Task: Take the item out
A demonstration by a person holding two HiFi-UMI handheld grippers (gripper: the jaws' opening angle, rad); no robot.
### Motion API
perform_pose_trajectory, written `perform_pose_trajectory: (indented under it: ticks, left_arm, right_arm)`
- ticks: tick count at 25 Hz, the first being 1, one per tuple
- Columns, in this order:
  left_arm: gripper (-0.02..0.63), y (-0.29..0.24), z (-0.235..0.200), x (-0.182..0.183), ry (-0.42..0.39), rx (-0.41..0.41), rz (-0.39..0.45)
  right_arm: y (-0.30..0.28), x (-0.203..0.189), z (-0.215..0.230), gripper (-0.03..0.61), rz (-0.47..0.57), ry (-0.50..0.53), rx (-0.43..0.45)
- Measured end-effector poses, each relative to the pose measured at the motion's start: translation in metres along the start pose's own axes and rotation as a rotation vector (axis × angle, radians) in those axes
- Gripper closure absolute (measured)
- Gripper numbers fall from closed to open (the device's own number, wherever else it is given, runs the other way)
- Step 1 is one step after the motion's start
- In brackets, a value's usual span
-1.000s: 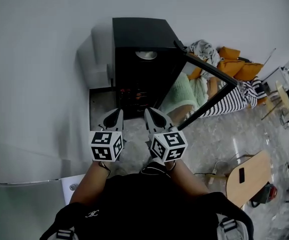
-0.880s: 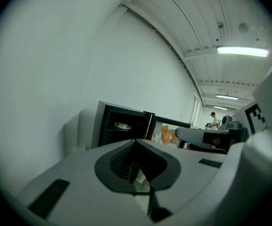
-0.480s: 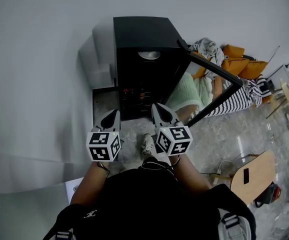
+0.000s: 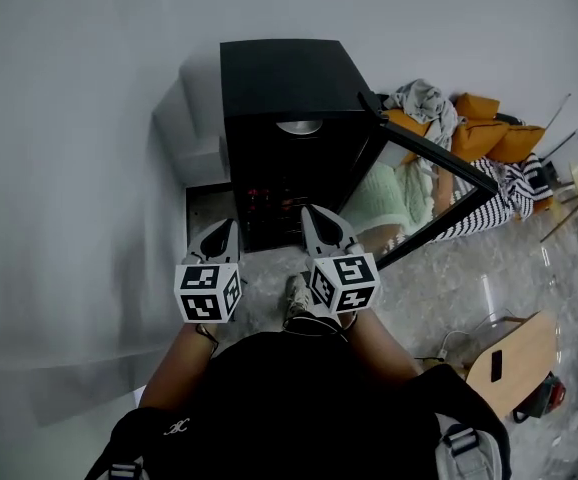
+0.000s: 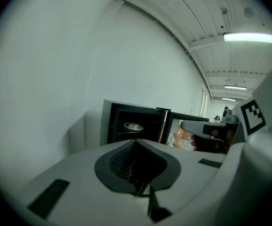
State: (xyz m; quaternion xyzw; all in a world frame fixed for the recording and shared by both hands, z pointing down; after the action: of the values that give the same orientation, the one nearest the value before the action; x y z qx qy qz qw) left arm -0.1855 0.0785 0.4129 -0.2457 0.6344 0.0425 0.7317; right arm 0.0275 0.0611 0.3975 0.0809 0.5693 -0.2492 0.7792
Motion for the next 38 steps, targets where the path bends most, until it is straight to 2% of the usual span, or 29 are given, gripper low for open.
perform_pose_trajectory:
  ticks: [9, 17, 21, 28, 34, 36, 38]
  left_arm:
    - [0.604, -0.083, -0.003, 0.019, -0.036, -0.011, -0.037]
    - [0.604, -0.157, 0.008, 0.029, -0.056, 0.001, -0.087]
    - [0.604, -0.191, 0.014, 0.031, -0.071, 0.011, -0.119]
    - [0.604, -0.238, 0.023, 0.032, -0.089, 0.027, -0.143]
    - [0.603, -0.263, 0.027, 0.026, -0.069, 0.001, -0.172]
    - [0.603, -0.267, 0.024, 0.021, -0.027, -0.021, -0.179]
    - [0.601, -0.273, 0.019, 0.016, 0.049, -0.059, -0.179]
  right_arm:
    - [-0.048, 0.026, 0.054, 0.572, 0.012, 0.041, -0.038]
    - [-0.084, 0.04, 0.109, 0.572, -0.033, 0.049, -0.024]
    - [-0.105, 0.044, 0.131, 0.572, -0.065, 0.036, 0.005]
    - [-0.132, 0.045, 0.147, 0.572, -0.141, 0.046, 0.096]
    - [-0.146, 0.043, 0.158, 0.572, -0.191, 0.049, 0.12]
    - [-0.149, 0.044, 0.158, 0.572, -0.193, 0.044, 0.115]
    - [-0.152, 0.045, 0.158, 0.572, -0.196, 0.044, 0.103]
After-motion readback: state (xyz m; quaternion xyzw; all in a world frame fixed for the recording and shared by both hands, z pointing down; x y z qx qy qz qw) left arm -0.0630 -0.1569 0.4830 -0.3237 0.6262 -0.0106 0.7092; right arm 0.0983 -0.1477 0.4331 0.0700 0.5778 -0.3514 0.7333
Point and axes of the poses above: the fingertips, and each gripper's own axes: y backward along the fingers, z to its right, x out of its top, the point moved 9 cm from there along y, backward along the fingers, and after that the axes turned 15 degrees about -y, right-handed, at the moved point
